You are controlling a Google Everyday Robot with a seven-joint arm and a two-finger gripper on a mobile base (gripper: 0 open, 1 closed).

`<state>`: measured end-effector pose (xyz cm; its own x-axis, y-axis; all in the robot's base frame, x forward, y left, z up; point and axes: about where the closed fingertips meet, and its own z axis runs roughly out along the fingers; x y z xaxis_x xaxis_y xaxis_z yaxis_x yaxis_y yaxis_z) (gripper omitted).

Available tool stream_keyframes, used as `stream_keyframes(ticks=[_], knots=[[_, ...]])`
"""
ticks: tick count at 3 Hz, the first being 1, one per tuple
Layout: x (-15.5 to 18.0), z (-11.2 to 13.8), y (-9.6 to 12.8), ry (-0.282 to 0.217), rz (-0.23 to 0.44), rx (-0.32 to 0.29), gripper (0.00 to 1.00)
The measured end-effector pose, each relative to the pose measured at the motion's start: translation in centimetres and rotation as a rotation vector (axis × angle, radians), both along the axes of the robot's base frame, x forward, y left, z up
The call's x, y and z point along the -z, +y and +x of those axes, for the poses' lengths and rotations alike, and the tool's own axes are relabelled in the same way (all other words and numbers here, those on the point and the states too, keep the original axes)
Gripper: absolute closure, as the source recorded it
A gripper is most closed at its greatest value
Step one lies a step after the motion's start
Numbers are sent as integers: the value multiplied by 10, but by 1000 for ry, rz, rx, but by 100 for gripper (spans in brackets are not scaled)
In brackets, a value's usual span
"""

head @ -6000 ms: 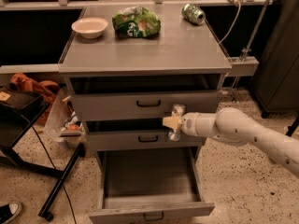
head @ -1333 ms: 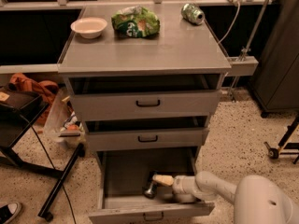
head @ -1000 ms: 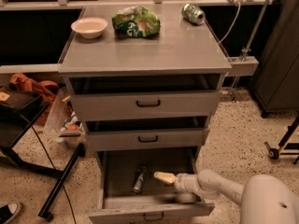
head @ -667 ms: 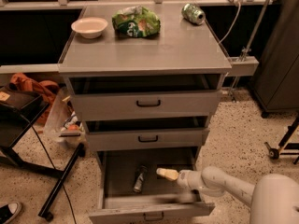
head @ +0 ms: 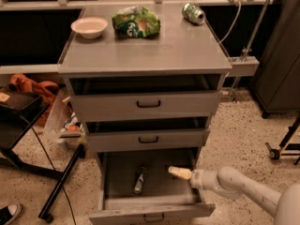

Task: Place redbull can into bottom drawer

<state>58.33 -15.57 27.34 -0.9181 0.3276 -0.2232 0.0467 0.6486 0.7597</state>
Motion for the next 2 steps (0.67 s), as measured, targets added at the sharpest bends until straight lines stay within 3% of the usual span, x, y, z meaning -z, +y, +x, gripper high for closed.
stream_keyframes(ticks=[1,2], knots=[[-61,-20,-48,-66,-24,56,0],[-113,-47,-85,-75,-55,101,0]])
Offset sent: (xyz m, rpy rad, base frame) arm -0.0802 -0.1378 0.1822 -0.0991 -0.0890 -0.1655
